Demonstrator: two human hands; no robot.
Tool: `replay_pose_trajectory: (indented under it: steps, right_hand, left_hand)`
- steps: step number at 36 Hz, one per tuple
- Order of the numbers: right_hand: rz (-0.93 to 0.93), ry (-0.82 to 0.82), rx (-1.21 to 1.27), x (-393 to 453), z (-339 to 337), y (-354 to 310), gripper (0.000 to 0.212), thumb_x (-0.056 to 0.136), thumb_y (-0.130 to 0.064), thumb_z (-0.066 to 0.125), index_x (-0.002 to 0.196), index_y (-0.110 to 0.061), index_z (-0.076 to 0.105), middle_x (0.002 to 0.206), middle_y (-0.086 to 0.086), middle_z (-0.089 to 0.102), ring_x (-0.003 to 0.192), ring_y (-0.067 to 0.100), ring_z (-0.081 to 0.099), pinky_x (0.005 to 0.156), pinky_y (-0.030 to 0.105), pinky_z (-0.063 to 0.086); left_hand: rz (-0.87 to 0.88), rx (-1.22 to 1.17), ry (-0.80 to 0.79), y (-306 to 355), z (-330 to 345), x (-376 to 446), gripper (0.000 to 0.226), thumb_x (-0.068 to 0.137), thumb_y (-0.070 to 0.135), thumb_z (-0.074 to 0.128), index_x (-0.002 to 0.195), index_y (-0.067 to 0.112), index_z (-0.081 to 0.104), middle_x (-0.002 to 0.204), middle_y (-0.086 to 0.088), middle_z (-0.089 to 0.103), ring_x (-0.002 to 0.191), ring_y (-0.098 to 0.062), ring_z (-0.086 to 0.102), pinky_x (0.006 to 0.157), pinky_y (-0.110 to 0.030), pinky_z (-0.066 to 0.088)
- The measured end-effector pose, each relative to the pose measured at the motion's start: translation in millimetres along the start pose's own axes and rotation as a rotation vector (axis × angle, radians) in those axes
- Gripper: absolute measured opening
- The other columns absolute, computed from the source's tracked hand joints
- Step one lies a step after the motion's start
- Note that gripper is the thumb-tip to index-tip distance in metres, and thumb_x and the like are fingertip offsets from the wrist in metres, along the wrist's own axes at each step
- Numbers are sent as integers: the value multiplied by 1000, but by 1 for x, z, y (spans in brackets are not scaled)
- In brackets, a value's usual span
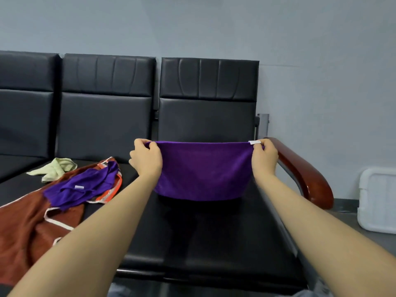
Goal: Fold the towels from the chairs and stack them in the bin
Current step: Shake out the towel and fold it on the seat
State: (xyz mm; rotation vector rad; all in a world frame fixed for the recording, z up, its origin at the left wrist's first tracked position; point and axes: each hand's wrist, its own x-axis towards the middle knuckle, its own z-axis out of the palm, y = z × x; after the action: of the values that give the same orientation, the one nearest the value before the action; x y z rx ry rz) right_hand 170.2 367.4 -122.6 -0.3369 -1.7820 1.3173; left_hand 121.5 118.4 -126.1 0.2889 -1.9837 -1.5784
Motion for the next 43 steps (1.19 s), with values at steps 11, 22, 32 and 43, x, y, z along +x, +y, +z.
replay_pose_trajectory:
  steps: [11,22,32,43]
  right_hand:
    - [209,-103,-341,-19,9,45,32,88,-19,52,58,-14,44,60,-1,43,76,26,42,77,34,34]
    - [233,-309,-586,-47,30,102,20,100,-22,43,103,-12,60,103,9,59,100,29,56,73,31,37]
    - [262,-382,-868,-52,51,118,27,100,-20,42,121,-7,51,111,12,61,100,27,60,80,37,49]
    - [99,-234,-803,-49,58,119,24,102,-18,36,120,-5,46,108,12,62,92,27,63,66,34,38]
  left_hand:
    - [-97,288,-190,-45,2,-15,32,88,20,51,113,0,59,116,-19,61,109,-36,55,85,-36,44]
    - [-127,732,-373,-105,19,-17,30,91,6,46,120,2,54,126,-20,55,116,-38,53,90,-43,44]
    - [-59,905,-401,-122,34,-15,27,94,11,42,117,2,55,124,-19,56,115,-37,54,89,-40,44]
    - [155,787,-291,-127,43,-3,28,103,24,32,107,4,52,115,-17,59,102,-36,57,73,-37,37]
